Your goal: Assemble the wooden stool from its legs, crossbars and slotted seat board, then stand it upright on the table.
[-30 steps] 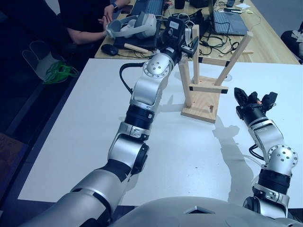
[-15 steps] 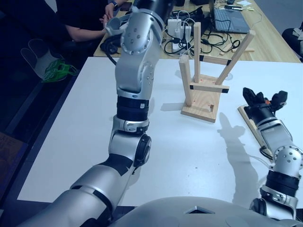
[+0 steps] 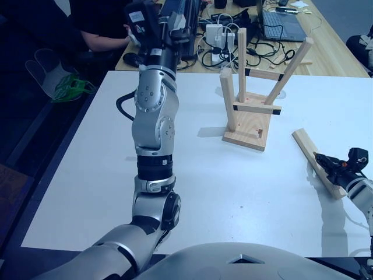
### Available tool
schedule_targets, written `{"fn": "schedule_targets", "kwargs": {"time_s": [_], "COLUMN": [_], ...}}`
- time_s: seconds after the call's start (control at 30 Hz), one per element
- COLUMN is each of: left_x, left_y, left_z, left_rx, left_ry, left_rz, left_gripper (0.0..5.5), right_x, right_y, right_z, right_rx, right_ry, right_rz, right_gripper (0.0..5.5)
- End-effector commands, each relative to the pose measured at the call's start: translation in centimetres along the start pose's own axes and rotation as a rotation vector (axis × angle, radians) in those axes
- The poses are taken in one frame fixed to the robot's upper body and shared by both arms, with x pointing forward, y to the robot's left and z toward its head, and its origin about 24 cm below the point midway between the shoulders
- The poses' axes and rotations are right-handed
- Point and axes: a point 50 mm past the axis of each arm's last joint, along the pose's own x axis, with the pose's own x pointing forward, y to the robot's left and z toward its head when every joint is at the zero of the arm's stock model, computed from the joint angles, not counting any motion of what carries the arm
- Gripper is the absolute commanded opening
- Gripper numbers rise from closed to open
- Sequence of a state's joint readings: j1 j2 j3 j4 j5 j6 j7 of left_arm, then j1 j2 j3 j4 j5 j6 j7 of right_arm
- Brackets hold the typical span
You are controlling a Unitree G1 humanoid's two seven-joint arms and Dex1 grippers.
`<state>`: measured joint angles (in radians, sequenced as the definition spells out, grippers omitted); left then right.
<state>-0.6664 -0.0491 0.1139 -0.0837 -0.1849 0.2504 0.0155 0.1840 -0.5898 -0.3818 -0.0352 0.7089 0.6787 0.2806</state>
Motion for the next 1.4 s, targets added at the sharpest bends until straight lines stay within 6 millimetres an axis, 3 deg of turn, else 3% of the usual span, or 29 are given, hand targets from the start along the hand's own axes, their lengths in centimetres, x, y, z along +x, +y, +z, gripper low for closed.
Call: {"fn": "schedule_targets", "kwargs": {"time_s": [0.03,0.17,0.27,0.43,0.6,0.73,0.87,0.9,1.0,1.1,1.13,1.23,1.4], "left_x": [-0.4,-0.5,-0.5,-0.4,-0.1,0.2,0.3,0.4,1.0,1.5,1.4,0.8,-1.1], "left_y": [0.0,0.1,0.1,0.2,0.6,0.9,1.5,1.7,1.8,0.1,-0.6,-2.5,-5.1], "left_z": [-0.2,-0.1,-0.2,-0.3,0.2,0.9,1.2,1.5,2.9,3.5,3.5,3.4,4.2], "left_rx": [0.006,0.005,0.006,0.007,0.006,0.007,0.022,0.029,0.038,-0.068,-0.111,-0.269,-0.472], "left_ry": [0.003,-0.002,0.001,0.005,-0.020,-0.055,-0.065,-0.070,-0.089,-0.040,-0.016,0.104,0.214], "left_rz": [0.011,0.018,0.018,0.020,0.028,0.030,0.031,0.030,-0.021,-0.182,-0.236,-0.419,-0.718], "left_gripper": [4.59,4.59,4.59,4.59,4.59,4.59,4.59,4.59,4.59,4.59,4.59,4.59,4.59], "right_x": [-1.0,-2.5,-3.5,-4.1,-4.0,-3.1,-0.7,0.2,1.6,0.7,0.2,-1.6,-3.7], "right_y": [-0.8,-1.1,-1.8,-3.1,-3.1,-3.1,-1.4,-0.9,1.3,6.3,7.7,13.6,20.5], "right_z": [-2.2,-6.3,-8.0,-9.0,-9.4,-8.5,-5.2,-3.5,4.7,11.9,13.2,15.8,16.3], "right_rx": [-0.033,-0.069,-0.078,-0.058,-0.015,-0.005,0.108,0.118,0.026,-0.222,-0.293,-0.542,-0.675], "right_ry": [0.156,0.464,0.595,0.680,0.686,0.586,0.321,0.212,-0.192,-0.566,-0.644,-0.819,-0.873], "right_rz": [0.001,0.069,0.026,-0.082,-0.117,-0.150,-0.159,-0.165,-0.174,-0.028,0.014,0.239,0.620], "right_gripper": [3.03,3.74,4.07,3.21,2.15,2.06,2.06,2.06,2.04,2.04,2.04,2.03,2.03]}}
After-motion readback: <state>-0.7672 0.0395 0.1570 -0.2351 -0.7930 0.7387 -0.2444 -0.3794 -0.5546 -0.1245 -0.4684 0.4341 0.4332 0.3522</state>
